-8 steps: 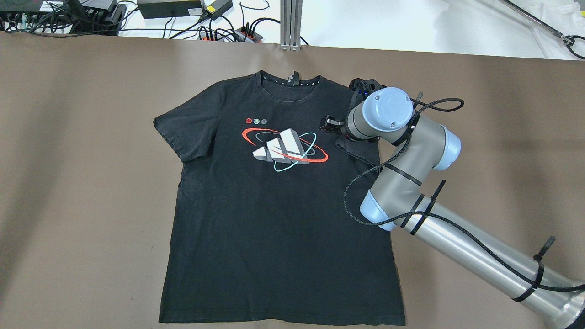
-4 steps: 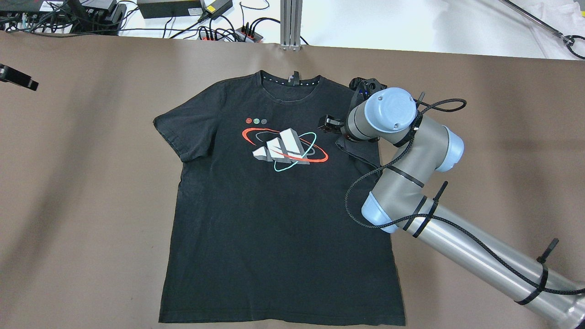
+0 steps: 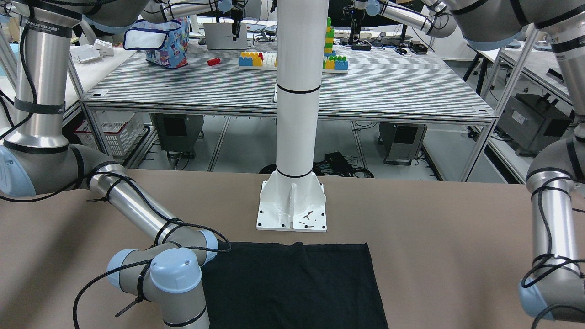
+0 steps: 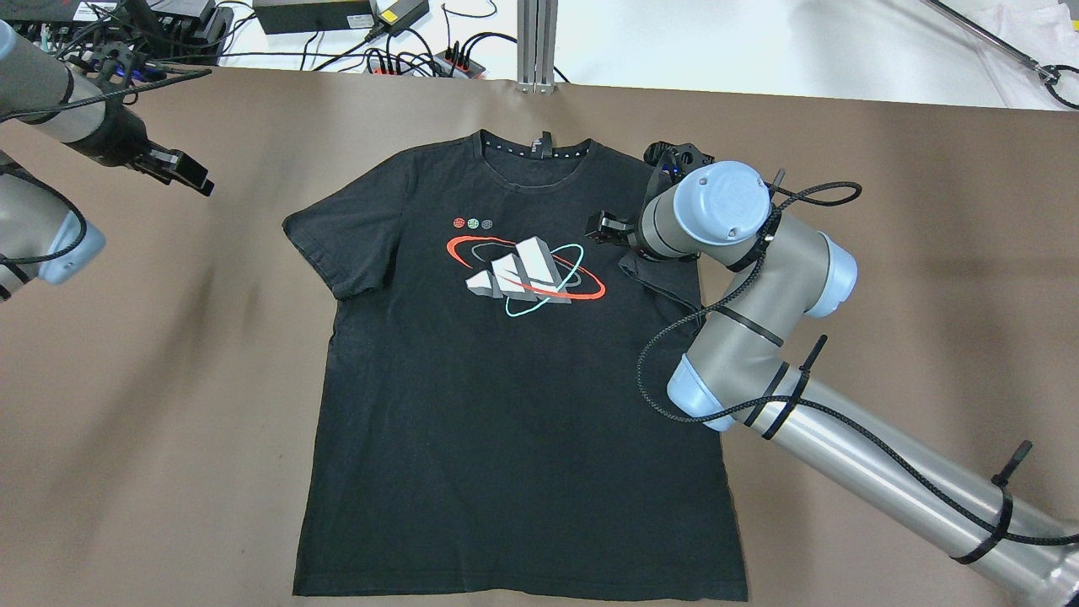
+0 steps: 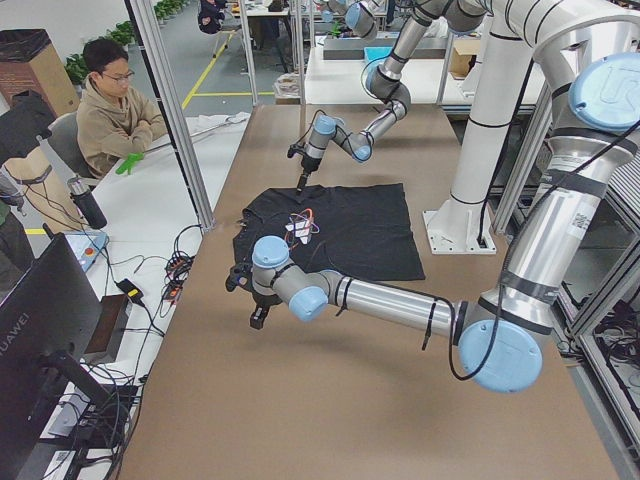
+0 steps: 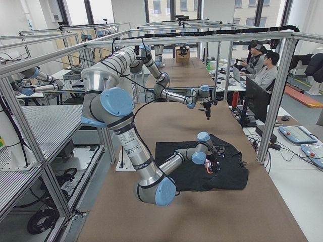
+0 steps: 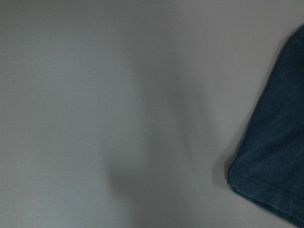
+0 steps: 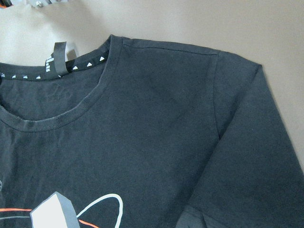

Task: Fold clothes
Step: 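Bring the left gripper in to the shirt's other shoulder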

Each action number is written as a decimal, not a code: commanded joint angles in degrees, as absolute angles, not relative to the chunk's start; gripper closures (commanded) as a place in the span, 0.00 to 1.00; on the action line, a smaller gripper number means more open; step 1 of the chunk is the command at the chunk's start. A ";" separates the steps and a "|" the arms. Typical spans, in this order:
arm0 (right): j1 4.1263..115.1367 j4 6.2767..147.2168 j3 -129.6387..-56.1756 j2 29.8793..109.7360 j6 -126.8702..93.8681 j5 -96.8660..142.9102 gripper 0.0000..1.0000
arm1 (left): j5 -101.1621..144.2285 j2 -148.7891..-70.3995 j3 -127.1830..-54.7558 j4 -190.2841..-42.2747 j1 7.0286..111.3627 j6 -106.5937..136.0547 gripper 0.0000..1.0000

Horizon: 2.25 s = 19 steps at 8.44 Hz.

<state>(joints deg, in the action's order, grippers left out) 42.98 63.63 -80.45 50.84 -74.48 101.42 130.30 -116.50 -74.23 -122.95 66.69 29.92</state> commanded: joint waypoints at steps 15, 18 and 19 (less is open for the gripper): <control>42.98 62.93 -80.33 52.21 -73.48 101.43 0.05 | 126.04 -126.39 -58.98 -132.10 57.13 42.01 0.57; 42.98 62.84 -80.42 52.12 -73.92 101.43 0.05 | 126.04 -126.12 -58.97 -132.10 57.22 42.01 0.57; 42.98 62.75 -80.42 52.12 -74.00 101.43 0.05 | 126.04 -125.95 -58.97 -132.01 57.22 41.92 0.57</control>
<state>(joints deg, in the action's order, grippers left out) 42.98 62.82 -80.41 52.13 -73.80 101.42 126.04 -126.20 -58.98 -132.09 57.17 42.00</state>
